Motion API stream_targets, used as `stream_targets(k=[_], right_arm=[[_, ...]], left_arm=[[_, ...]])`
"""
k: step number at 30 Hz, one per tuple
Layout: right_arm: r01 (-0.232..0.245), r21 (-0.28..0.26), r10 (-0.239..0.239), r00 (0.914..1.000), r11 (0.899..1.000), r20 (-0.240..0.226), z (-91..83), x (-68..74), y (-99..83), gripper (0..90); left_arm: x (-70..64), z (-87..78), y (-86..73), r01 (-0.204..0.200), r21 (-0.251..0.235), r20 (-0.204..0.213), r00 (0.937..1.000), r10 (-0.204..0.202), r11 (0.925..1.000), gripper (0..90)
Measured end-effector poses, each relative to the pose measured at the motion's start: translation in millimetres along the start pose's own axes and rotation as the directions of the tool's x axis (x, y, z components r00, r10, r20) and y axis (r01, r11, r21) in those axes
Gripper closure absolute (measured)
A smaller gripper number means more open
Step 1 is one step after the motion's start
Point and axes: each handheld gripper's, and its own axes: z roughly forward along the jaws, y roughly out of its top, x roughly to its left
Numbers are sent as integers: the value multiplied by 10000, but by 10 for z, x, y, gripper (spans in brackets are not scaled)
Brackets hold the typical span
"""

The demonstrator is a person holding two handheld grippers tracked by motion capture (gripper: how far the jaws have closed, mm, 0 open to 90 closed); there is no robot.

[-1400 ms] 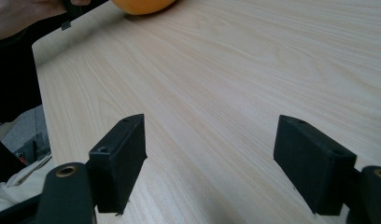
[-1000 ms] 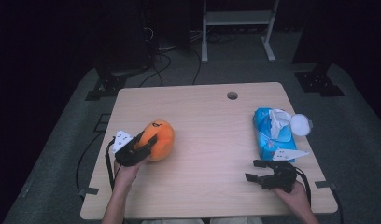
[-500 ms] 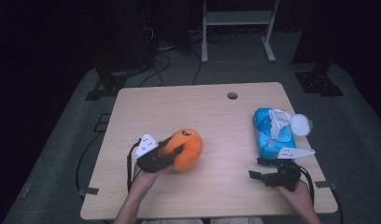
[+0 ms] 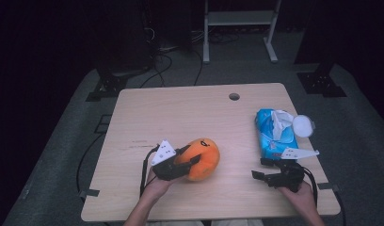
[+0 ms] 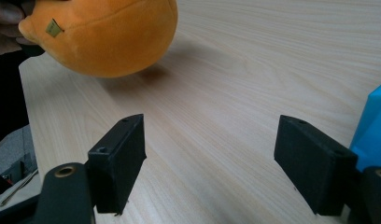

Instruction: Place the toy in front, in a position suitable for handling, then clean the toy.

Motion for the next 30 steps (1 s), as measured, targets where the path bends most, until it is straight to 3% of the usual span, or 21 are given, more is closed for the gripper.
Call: stream_targets(k=[10, 12, 15, 18, 22, 25, 30], right_arm=[[-84, -44, 85, 10000, 10000, 46, -44, -18, -11, 237], [-65, -87, 66, 9999, 9999, 81, -49, -22, -10, 237], [-8, -144, 10, 9999, 9999, 163, -61, -13, -1, 234], [162, -205, -155, 9993, 9997, 334, -79, 6, 14, 231], [411, -422, -381, 9968, 9983, 696, -132, 44, 72, 210], [848, -748, -755, 9899, 9936, 1200, -203, 60, 148, 194], [761, -1197, -539, 9824, 9899, 1788, -292, -124, 305, 188]], left_arm=[[-122, 240, -140, -189, 691, 712, 9974, 139, 9974, 495], [-141, 260, -162, -200, 784, 745, 9971, 142, 9967, 443], [-145, 228, -112, -167, 718, 677, 9976, 119, 9973, 275], [-126, 168, -78, -33, 559, 720, 9974, -8, 9984, 214], [-91, 104, -52, -31, 501, 611, 9981, 0, 9987, 195], [-79, 52, -8, -44, 382, 696, 9976, 17, 9993, 192], [-104, 14, 3, -363, 470, 779, 9964, 325, 9982, 189]])
